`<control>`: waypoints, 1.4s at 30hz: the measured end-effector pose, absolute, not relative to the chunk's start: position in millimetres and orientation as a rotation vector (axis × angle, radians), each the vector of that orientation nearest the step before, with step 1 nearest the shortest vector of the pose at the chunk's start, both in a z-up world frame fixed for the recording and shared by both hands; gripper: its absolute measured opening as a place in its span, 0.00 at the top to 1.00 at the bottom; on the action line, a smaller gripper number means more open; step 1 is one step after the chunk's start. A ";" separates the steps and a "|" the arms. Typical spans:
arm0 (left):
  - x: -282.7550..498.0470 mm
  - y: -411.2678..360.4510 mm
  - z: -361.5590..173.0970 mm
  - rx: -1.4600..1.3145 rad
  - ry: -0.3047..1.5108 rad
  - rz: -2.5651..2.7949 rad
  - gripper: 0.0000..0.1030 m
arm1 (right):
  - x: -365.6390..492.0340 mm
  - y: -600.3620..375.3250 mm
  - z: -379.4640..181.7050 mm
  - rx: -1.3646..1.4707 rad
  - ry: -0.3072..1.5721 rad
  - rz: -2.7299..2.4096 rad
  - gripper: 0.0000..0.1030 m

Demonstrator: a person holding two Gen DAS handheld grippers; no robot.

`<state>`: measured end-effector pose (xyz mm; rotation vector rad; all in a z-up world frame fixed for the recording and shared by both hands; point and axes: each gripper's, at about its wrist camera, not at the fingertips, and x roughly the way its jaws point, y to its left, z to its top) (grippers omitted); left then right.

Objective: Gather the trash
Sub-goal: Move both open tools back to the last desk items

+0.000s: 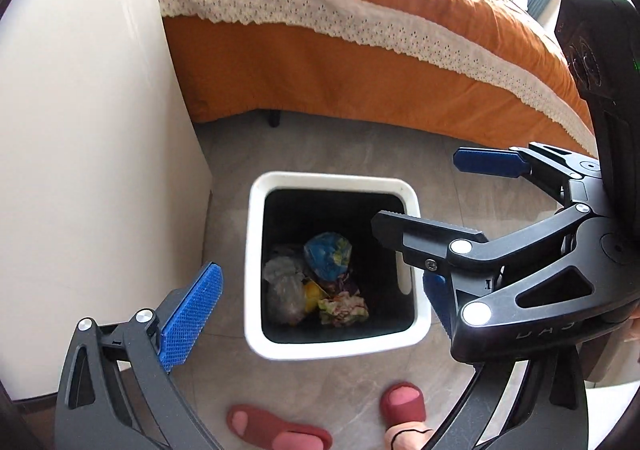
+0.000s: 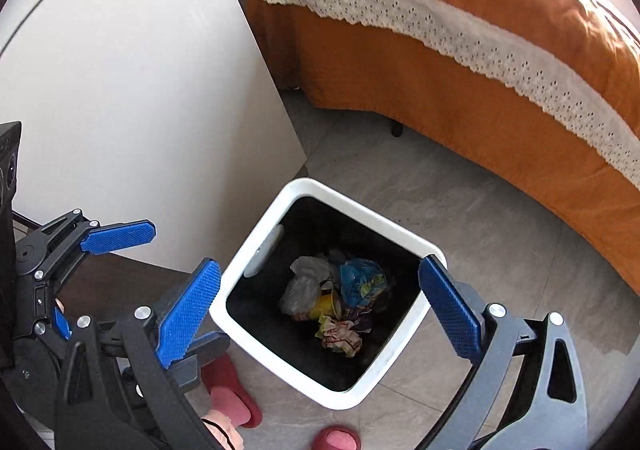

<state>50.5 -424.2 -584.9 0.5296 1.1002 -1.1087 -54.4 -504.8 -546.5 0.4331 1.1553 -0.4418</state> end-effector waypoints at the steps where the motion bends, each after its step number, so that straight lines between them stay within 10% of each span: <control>1: 50.8 -424.0 -576.0 0.524 1.094 -1.106 0.05 | -54.7 -504.1 -539.3 0.431 1.151 -0.446 0.04; 42: 53.3 -325.0 -207.2 0.289 0.715 -0.824 0.05 | -1.0 -442.9 -158.9 0.134 0.699 -0.305 0.04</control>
